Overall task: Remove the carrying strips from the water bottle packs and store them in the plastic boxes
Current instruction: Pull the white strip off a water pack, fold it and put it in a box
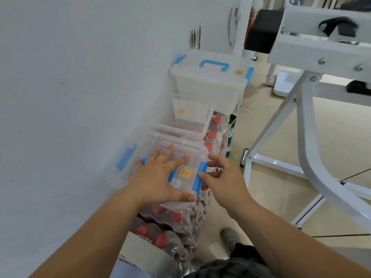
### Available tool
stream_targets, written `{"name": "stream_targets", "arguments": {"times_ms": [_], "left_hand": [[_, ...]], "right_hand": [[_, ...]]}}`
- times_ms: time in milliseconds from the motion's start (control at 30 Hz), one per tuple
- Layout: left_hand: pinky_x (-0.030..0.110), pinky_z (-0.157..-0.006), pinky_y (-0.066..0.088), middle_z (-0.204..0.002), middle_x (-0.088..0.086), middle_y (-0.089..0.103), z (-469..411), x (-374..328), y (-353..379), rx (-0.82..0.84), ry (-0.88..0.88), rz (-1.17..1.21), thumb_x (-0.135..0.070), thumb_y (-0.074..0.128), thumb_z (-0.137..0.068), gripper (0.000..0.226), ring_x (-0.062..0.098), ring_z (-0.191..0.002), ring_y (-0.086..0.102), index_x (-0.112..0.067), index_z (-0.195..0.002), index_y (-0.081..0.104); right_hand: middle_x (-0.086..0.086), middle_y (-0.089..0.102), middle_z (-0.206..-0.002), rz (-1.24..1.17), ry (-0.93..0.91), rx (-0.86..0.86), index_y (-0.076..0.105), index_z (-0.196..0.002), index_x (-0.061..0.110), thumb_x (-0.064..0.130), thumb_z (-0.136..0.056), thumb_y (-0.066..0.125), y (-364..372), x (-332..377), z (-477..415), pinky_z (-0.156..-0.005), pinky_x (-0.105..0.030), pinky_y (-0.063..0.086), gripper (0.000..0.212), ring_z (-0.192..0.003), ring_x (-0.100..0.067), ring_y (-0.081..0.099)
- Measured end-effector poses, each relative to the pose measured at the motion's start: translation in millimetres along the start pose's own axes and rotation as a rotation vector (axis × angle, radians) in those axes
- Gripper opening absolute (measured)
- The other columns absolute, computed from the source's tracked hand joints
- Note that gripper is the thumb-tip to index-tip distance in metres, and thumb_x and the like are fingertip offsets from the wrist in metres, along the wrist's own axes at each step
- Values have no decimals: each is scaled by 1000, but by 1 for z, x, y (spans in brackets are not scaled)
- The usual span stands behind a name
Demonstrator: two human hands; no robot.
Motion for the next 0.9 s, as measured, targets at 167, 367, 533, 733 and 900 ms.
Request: {"name": "stream_targets", "arguments": {"times_ms": [167, 367, 533, 733, 900], "left_hand": [[67, -115, 0, -164, -15, -15, 0, 0, 1, -17, 11, -12, -100, 44, -46, 114, 23, -153, -10, -65, -145, 0], [61, -118, 7, -166, -15, -7, 12, -5, 4, -50, 60, 20, -98, 46, -51, 109, 21, -153, -3, -62, -146, 7], [27, -113, 24, -155, -3, 41, 31, 17, 0, -404, -5, 264, -66, 64, -78, 66, 16, -143, 36, -36, -136, 56], [41, -103, 44, -125, 7, 67, 51, 78, 0, -677, -306, 328, -59, 58, -79, 62, 26, -116, 60, -16, -122, 66], [37, -107, 42, -143, 4, 50, 46, 95, 8, -543, -442, 539, -40, 64, -91, 59, 22, -125, 52, -22, -144, 45]], "right_hand": [[7, 58, -117, 35, -7, 18, 51, -132, 38, 21, -84, 81, -1, 2, -6, -81, -37, 61, 59, -92, -11, 67], [6, 42, -142, 510, -381, -45, 53, -137, 37, 30, -85, 76, -1, 22, -9, -113, -28, 27, 57, -134, -14, 36], [3, 41, -156, 750, -602, 175, 54, -141, 32, 33, -97, 61, 33, 54, -23, -126, -44, 15, 45, -152, -25, 23], [8, 8, -170, 1023, -638, 465, 33, -152, 44, 52, -102, 42, 87, 66, -36, -125, -53, -7, 51, -157, -25, -7], [10, -12, -170, 1222, -624, 544, 9, -156, 49, 61, -102, 27, 113, 56, -50, -121, -60, -16, 58, -155, -29, -18]]}}
Point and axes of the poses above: each hand's wrist, its own z-axis away from the middle knuckle, its own y-axis out of the palm, x = y × z, the point moved 1 cm from there along -z, towards the middle knuckle
